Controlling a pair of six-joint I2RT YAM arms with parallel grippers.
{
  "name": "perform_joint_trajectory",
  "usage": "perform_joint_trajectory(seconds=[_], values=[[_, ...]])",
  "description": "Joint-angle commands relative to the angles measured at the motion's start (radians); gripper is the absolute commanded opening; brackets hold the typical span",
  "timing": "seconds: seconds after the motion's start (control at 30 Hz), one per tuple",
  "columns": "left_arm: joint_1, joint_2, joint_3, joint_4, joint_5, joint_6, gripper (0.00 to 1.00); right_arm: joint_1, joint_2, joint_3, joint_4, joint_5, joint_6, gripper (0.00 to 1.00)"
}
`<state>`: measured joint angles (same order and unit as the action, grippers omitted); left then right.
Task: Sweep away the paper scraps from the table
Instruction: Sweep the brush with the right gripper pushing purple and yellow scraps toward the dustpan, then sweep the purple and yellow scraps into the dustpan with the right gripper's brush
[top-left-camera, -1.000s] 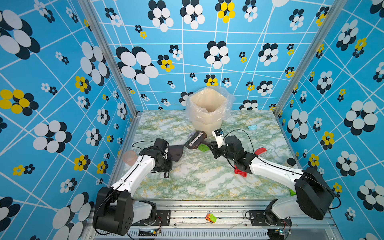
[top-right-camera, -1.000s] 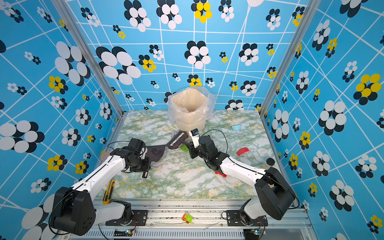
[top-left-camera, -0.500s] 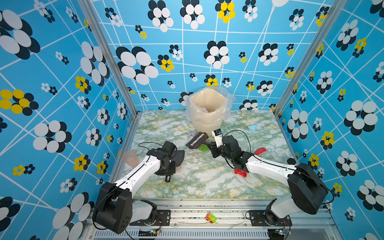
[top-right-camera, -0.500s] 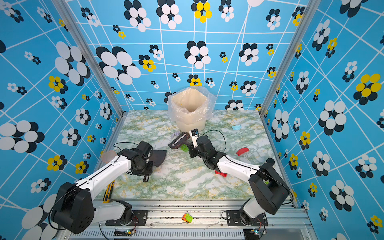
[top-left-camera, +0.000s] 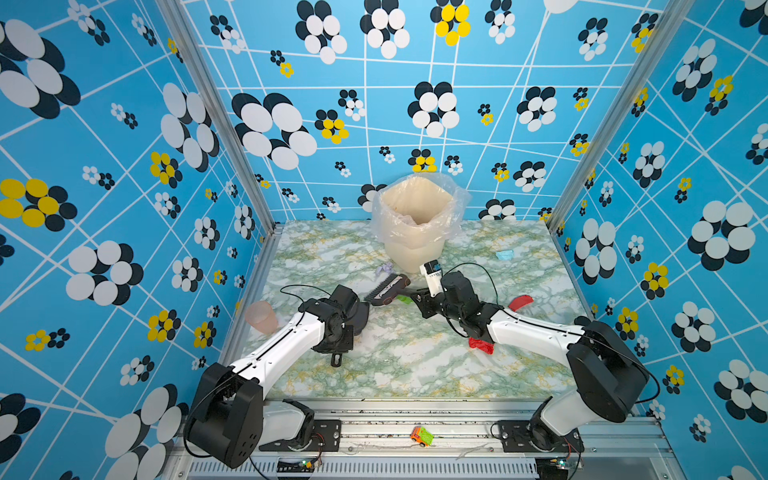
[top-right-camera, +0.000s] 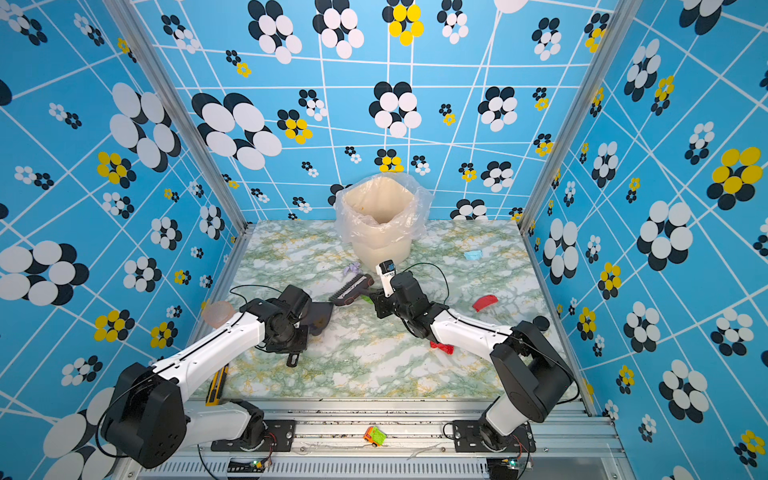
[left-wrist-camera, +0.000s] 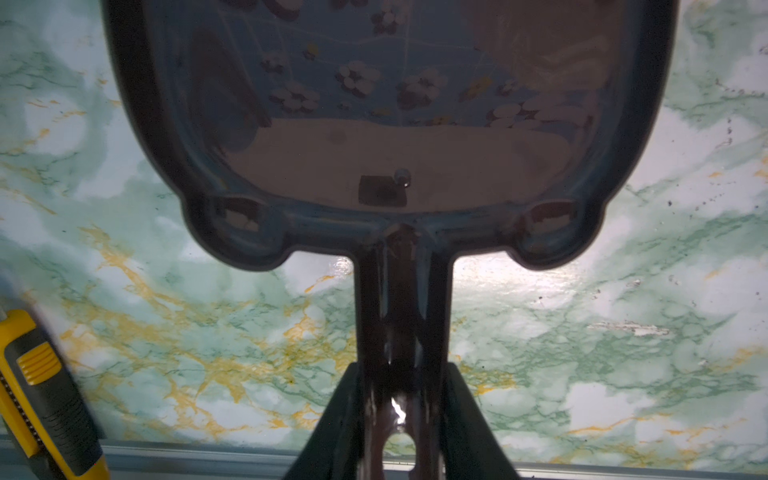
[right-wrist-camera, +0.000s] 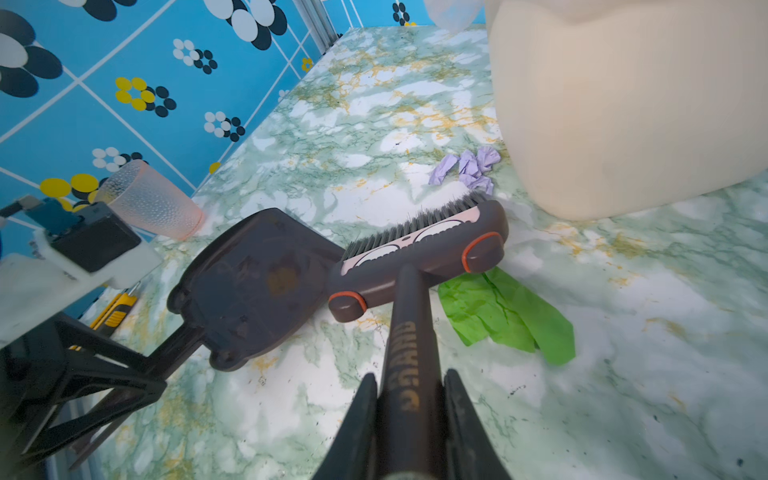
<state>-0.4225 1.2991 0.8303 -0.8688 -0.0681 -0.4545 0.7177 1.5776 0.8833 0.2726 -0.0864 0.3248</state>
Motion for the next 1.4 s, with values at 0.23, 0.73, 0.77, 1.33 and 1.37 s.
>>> perform_joint_trajectory(seconds=[0.23,0.73,0.77,1.33,1.37], values=[[-0.063,-0.032,-0.053,-0.001,-0.006,-0.063,0.00,0.001,-0.031,0.090,0.037,-0.145,0.091,0.00],[-0.096,-0.069,-0.072,0.017,-0.004,-0.078,0.00,-0.022,0.147,0.123,0.315,0.052,0.169,0.00],[-0.099,-0.076,-0.075,0.017,-0.004,-0.082,0.00,-0.022,0.159,0.120,0.328,0.066,0.187,0.00],[-0.152,-0.007,-0.045,0.036,-0.017,-0.066,0.00,-0.020,0.164,0.094,0.185,0.087,0.259,0.00],[-0.158,0.004,-0.041,0.037,-0.017,-0.064,0.00,-0.019,0.160,0.094,0.169,0.080,0.260,0.00]])
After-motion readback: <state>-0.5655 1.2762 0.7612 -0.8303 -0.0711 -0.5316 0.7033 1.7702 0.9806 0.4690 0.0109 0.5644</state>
